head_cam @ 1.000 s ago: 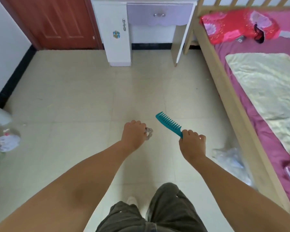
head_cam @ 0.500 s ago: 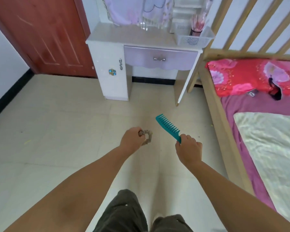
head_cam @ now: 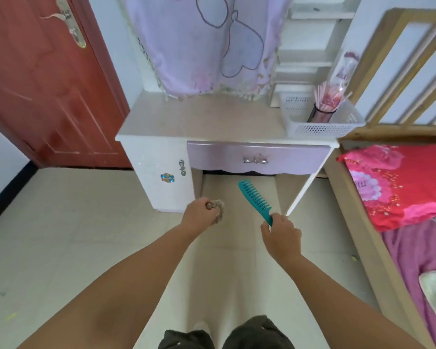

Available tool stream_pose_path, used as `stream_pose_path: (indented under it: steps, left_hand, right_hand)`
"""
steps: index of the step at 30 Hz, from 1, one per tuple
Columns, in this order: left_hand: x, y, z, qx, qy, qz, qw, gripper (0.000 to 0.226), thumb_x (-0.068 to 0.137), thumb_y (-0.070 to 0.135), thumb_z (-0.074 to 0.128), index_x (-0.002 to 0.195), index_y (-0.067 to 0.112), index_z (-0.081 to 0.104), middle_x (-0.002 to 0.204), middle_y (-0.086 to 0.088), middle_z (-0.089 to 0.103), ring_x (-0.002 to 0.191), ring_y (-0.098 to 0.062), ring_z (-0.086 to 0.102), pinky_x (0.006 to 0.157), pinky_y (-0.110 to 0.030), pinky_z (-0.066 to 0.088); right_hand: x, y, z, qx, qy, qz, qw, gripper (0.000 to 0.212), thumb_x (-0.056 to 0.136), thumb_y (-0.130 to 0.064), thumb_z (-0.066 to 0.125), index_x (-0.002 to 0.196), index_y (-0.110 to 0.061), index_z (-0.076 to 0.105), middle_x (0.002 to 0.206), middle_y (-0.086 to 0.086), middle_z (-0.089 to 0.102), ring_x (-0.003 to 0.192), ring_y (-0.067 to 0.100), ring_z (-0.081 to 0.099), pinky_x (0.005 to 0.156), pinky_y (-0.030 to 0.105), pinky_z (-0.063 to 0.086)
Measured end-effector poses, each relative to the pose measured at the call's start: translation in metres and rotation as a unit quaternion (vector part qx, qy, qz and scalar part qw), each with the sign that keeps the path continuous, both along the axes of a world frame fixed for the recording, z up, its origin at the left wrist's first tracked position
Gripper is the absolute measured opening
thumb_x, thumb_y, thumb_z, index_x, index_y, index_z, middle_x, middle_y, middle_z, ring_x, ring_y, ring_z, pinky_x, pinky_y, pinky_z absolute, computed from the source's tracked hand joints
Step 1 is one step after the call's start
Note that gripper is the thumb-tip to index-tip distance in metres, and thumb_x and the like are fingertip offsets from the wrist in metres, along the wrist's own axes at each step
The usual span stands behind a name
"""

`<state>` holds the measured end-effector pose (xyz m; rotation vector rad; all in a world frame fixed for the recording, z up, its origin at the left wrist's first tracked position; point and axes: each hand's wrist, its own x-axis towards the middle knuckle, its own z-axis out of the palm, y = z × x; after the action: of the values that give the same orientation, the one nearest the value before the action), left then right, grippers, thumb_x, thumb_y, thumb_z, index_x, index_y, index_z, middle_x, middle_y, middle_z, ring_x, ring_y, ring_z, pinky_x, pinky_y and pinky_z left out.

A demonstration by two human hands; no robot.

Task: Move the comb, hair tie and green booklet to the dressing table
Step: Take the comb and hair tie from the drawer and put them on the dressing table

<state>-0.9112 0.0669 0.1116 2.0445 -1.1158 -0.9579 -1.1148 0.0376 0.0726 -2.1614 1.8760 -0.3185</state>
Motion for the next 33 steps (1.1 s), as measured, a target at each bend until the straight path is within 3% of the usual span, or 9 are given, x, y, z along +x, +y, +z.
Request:
stream_pose_path:
  steps: [2, 4, 7, 9, 17, 21, 25, 29, 33]
  left_hand:
    - [0.012, -0.051, 0.000, -0.003, 0.006, 0.008, 1.000, 0.022, 0.081, 0.013, 0.053, 0.060, 0.013, 0.048, 0.062, -0.006, 0.054, 0.057, -0.018, 0.053, 0.052, -0.016, 0.049]
    - [0.021, -0.102, -0.002, -0.004, 0.029, 0.010, 1.000, 0.026, 0.081, 0.011, 0.054, 0.057, 0.017, 0.046, 0.055, 0.000, 0.047, 0.050, -0.011, 0.046, 0.039, -0.005, 0.038]
    - [0.033, -0.183, -0.012, 0.011, 0.101, 0.015, 0.995, 0.012, 0.082, 0.008, 0.056, 0.070, 0.011, 0.056, 0.062, -0.005, 0.056, 0.054, -0.018, 0.056, 0.054, -0.023, 0.054]
    - [0.041, -0.237, -0.016, 0.025, 0.132, 0.037, 0.990, 0.010, 0.083, 0.008, 0.056, 0.075, 0.012, 0.057, 0.063, -0.005, 0.060, 0.053, -0.018, 0.059, 0.060, -0.030, 0.056]
    - [0.073, -0.394, -0.022, 0.053, 0.150, 0.088, 0.983, 0.009, 0.083, 0.004, 0.052, 0.077, 0.008, 0.058, 0.068, -0.009, 0.059, 0.060, -0.022, 0.057, 0.065, -0.032, 0.053]
    - [0.094, -0.446, -0.036, 0.081, 0.212, 0.113, 0.967, 0.011, 0.088, 0.004, 0.049, 0.080, 0.003, 0.057, 0.067, -0.013, 0.060, 0.052, -0.022, 0.057, 0.060, -0.032, 0.055]
    - [0.112, -0.501, -0.057, 0.114, 0.241, 0.095, 0.959, 0.015, 0.087, 0.005, 0.050, 0.073, 0.007, 0.056, 0.070, -0.016, 0.064, 0.058, -0.026, 0.062, 0.077, -0.042, 0.057]
    - [0.124, -0.536, -0.073, 0.154, 0.204, 0.070, 0.964, 0.010, 0.085, 0.010, 0.055, 0.075, 0.009, 0.057, 0.090, -0.017, 0.063, 0.090, -0.034, 0.065, 0.083, -0.047, 0.057]
    - [0.131, -0.546, -0.081, 0.173, 0.156, 0.062, 0.970, 0.008, 0.082, 0.011, 0.056, 0.075, 0.006, 0.057, 0.091, -0.022, 0.065, 0.088, -0.036, 0.066, 0.080, -0.051, 0.057]
  right_hand:
    - [0.012, -0.046, 0.002, 0.009, -0.008, -0.015, 1.000, 0.027, 0.093, -0.028, 0.040, 0.106, -0.009, 0.055, 0.103, 0.006, 0.062, 0.088, 0.024, 0.057, 0.080, 0.040, 0.048]
    - [0.023, -0.096, 0.001, 0.019, -0.023, -0.029, 0.999, 0.026, 0.093, -0.026, 0.041, 0.106, -0.008, 0.055, 0.103, 0.008, 0.061, 0.090, 0.027, 0.057, 0.081, 0.042, 0.047]
    - [0.040, -0.180, -0.002, 0.036, -0.042, -0.023, 0.998, 0.025, 0.092, -0.022, 0.042, 0.107, -0.005, 0.054, 0.104, 0.012, 0.061, 0.092, 0.030, 0.057, 0.081, 0.044, 0.048]
    - [0.052, -0.238, -0.002, 0.058, -0.069, -0.015, 0.996, 0.027, 0.093, -0.018, 0.042, 0.112, -0.003, 0.054, 0.107, 0.015, 0.059, 0.096, 0.032, 0.055, 0.082, 0.045, 0.049]
    - [0.104, -0.401, -0.008, 0.135, -0.078, -0.008, 0.988, 0.026, 0.095, -0.017, 0.042, 0.113, -0.005, 0.056, 0.105, 0.015, 0.056, 0.091, 0.032, 0.059, 0.078, 0.043, 0.051]
    - [0.138, -0.440, -0.019, 0.152, -0.094, -0.036, 0.983, 0.026, 0.094, -0.016, 0.042, 0.114, -0.005, 0.055, 0.107, 0.014, 0.055, 0.091, 0.028, 0.056, 0.075, 0.036, 0.048]
    - [0.165, -0.465, -0.034, 0.156, -0.099, -0.099, 0.978, 0.026, 0.094, -0.016, 0.043, 0.116, -0.006, 0.053, 0.111, 0.012, 0.054, 0.094, 0.026, 0.054, 0.069, 0.030, 0.045]
    - [0.185, -0.478, -0.045, 0.160, -0.112, -0.145, 0.970, 0.027, 0.095, -0.018, 0.043, 0.116, -0.003, 0.052, 0.110, 0.014, 0.051, 0.097, 0.029, 0.051, 0.070, 0.030, 0.041]
    - [0.189, -0.486, -0.046, 0.148, -0.147, -0.164, 0.964, 0.028, 0.096, -0.019, 0.045, 0.117, -0.002, 0.052, 0.110, 0.016, 0.050, 0.097, 0.031, 0.051, 0.082, 0.039, 0.048]
